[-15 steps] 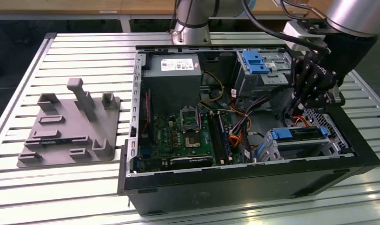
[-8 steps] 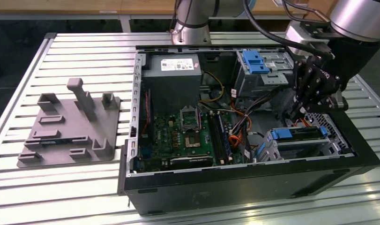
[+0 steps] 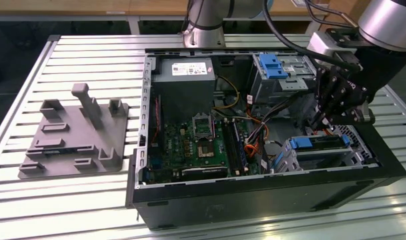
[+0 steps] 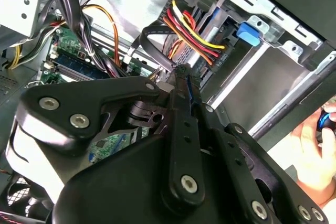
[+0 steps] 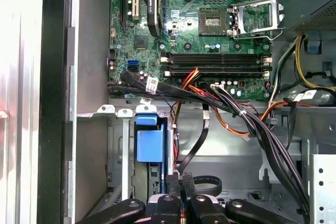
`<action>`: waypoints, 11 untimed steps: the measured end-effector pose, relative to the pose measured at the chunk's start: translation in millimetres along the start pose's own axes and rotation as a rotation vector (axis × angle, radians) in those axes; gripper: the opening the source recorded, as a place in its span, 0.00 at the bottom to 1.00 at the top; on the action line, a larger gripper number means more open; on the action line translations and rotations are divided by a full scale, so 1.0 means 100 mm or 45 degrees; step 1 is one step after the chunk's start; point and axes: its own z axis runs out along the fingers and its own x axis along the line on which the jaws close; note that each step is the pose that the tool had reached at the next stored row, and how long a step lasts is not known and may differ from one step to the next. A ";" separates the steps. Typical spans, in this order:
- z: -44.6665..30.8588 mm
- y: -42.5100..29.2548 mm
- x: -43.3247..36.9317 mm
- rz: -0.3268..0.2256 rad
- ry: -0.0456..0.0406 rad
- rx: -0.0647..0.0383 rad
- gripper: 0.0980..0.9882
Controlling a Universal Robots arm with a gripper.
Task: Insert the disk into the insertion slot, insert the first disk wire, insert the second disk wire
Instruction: 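Insert the second disk wire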
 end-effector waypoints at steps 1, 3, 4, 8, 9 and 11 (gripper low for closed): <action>0.000 -0.001 0.014 0.000 -0.004 0.000 0.05; 0.000 -0.002 0.042 0.000 -0.011 0.000 0.05; 0.001 -0.003 0.054 0.001 -0.014 0.000 0.05; 0.002 -0.010 0.083 0.002 -0.031 0.000 0.05; 0.002 -0.011 0.088 0.002 -0.036 -0.001 0.05; 0.002 -0.015 0.096 0.003 -0.044 -0.001 0.05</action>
